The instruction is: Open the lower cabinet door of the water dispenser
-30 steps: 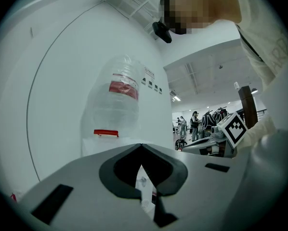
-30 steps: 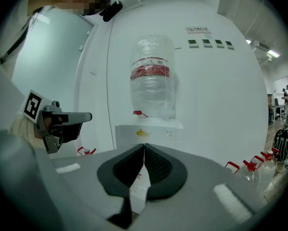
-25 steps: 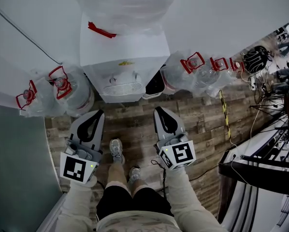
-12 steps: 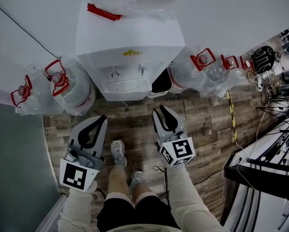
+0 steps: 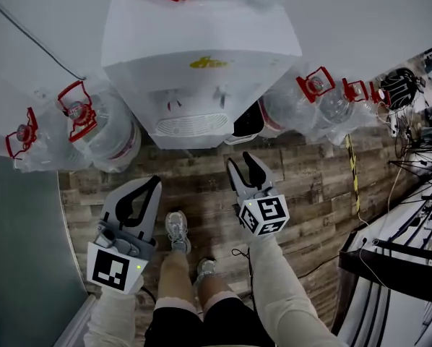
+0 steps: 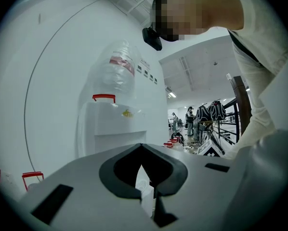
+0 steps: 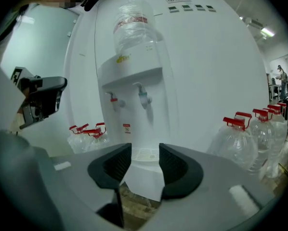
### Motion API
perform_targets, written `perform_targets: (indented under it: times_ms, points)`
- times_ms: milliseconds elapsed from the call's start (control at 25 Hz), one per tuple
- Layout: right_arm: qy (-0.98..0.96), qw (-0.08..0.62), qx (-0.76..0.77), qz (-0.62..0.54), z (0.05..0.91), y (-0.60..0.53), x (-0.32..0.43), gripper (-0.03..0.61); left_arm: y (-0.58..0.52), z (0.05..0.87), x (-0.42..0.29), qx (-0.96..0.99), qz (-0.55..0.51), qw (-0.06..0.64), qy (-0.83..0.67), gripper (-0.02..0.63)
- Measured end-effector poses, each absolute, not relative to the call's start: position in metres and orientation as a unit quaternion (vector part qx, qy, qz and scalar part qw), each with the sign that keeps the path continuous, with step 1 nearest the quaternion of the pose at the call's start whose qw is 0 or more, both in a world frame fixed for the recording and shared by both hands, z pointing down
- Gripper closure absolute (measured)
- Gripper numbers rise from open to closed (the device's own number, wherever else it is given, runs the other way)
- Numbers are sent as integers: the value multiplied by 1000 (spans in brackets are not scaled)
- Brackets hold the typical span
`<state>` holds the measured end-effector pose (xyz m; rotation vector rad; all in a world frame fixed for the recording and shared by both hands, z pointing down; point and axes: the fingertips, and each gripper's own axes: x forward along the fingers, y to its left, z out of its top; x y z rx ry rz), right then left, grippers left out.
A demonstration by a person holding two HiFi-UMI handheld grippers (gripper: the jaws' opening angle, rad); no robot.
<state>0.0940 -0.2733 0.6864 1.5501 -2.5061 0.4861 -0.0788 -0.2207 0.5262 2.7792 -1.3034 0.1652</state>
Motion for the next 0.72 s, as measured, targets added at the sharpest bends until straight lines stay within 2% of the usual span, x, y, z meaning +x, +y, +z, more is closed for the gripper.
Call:
perform_targets:
  times_ms: [320,720]
  points:
    - [-827,113,518,186,787,-304,109,348,-239,584,-75,907,58,26,-416,612]
    - [-822,128,514,210,881,-355,119,339,-257,646,-73,908,52,17,-415,612]
